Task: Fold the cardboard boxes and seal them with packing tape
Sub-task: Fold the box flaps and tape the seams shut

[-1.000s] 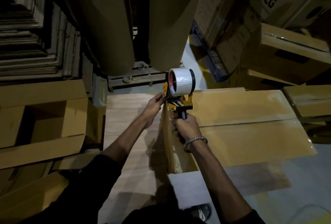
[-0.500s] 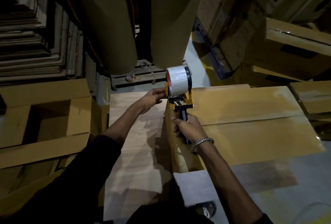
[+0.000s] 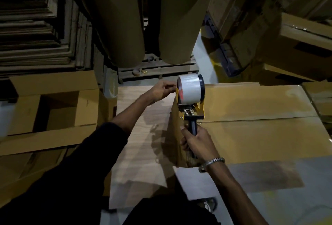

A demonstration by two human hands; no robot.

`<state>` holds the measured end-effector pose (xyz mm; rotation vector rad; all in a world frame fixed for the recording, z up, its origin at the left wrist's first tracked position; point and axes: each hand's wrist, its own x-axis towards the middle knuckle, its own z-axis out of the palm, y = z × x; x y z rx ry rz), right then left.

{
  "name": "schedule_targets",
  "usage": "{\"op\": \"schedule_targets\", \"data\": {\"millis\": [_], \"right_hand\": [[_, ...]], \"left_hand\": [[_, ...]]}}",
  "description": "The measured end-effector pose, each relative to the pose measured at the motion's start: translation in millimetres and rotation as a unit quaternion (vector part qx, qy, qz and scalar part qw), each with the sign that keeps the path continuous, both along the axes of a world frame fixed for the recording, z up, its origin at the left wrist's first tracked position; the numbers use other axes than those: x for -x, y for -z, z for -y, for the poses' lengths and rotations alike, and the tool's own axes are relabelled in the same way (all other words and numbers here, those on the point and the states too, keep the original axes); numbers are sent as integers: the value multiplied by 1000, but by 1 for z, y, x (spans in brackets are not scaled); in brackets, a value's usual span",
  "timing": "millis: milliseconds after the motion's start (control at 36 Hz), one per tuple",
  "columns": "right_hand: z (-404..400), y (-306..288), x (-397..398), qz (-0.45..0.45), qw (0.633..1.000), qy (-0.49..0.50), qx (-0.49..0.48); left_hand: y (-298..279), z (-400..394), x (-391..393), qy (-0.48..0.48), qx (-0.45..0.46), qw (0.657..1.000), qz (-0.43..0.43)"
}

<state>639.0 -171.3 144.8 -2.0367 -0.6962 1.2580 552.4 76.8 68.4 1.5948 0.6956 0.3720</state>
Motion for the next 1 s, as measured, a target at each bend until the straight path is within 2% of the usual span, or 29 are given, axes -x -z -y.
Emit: {"op": "schedule_targets", "data": {"millis": [139,250,278,417,694,778,917,1000], "right_hand": [[15,1,1,-13,1000,5,0],[13,-2,-1,-16,1000,-14,7],[13,-2,-1,-16,1000,-17,7],[14,-1,-3,-31,999,-9,-2],[36,-1,4,-5,1000,12,-10],[59,0,8,-11,1000,14,10],[73,5,11,-52,998,37,25],[72,5,9,-67,997,40,28]], "left_hand": [[4,3,-1,0,-47,999,-16],[-9,17,-7,-66,-228,968,-81],[-8,23,-7,-66,-241,965,-73],[15,38,-1,-19,-176,984,-16],[23,48,-9,-34,-214,976,-22],[23,49,-8,-27,-197,980,-32],[17,53,-4,-43,-235,969,-54],[15,54,3,-26,-289,951,-104]]}}
